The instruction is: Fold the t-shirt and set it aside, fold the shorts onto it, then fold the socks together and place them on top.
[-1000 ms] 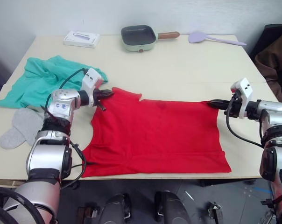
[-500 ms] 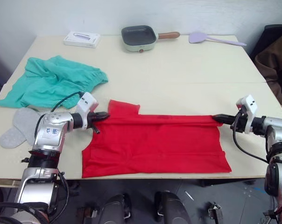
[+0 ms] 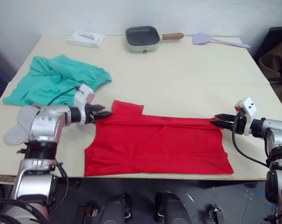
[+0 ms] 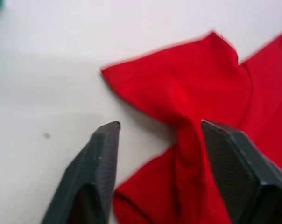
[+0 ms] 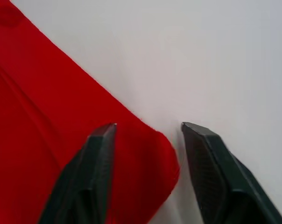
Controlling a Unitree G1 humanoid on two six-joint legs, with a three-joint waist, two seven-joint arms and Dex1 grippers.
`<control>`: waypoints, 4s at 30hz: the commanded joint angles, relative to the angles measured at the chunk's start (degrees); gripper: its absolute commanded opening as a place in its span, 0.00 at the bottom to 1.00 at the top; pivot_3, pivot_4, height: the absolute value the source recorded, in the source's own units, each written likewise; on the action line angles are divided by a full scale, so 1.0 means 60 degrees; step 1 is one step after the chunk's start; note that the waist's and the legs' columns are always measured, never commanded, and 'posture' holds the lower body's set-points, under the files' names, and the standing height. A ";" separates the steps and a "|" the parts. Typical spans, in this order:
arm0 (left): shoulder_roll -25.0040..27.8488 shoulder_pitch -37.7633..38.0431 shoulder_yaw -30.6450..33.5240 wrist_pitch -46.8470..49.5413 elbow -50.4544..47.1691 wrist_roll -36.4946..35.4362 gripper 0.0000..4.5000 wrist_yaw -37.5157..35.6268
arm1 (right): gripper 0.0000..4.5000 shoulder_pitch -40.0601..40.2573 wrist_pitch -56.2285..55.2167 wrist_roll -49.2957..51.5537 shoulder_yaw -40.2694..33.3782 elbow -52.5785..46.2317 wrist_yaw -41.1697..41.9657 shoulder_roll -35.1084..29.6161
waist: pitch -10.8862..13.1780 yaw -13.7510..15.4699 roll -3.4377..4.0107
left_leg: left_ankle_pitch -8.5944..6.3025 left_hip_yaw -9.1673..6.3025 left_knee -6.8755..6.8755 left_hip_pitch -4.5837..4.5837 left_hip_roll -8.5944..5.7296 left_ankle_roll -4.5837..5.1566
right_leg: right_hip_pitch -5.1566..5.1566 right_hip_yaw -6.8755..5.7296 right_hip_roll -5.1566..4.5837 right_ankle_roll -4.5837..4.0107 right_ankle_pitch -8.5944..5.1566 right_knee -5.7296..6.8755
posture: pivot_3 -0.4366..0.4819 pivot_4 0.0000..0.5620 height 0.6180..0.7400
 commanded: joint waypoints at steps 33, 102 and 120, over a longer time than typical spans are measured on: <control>-0.2070 -0.2239 -0.0900 -0.4311 0.5872 0.1871 0.00 0.0486 | 0.01 -0.0946 -0.1417 -0.0780 0.0786 0.0864 0.0401 -0.0344 | 0.0006 -0.0025 -0.0010 | -0.0005 0.0006 0.0018 -0.0001 -0.0001 0.0009 | -0.0006 -0.0026 -0.0010 0.0001 0.0000 0.0009 | 0.48 0.27 1.00; 0.2957 0.5522 -0.0023 -0.4638 -0.4737 -0.4851 0.58 -0.0362 | 0.86 0.5871 0.1091 0.4824 -0.0997 -0.8558 -0.0662 -0.1706 | -0.0001 0.0011 0.0009 | -0.0035 -0.0073 -0.0012 0.0020 0.0003 0.0030 | 0.0045 -0.0043 -0.0051 -0.0002 -0.0002 -0.0056 | 0.48 0.27 1.00; -0.1251 0.3526 -0.2054 -0.4460 -0.2837 0.0051 0.00 0.2565 | 0.01 0.2910 0.1771 0.0622 0.3173 -0.9346 -0.2812 0.1168 | -0.0002 0.0035 0.0001 | -0.0036 -0.0026 0.0018 -0.0009 -0.0012 0.0038 | 0.0021 -0.0035 -0.0035 -0.0002 -0.0002 -0.0059 | 0.48 0.27 1.00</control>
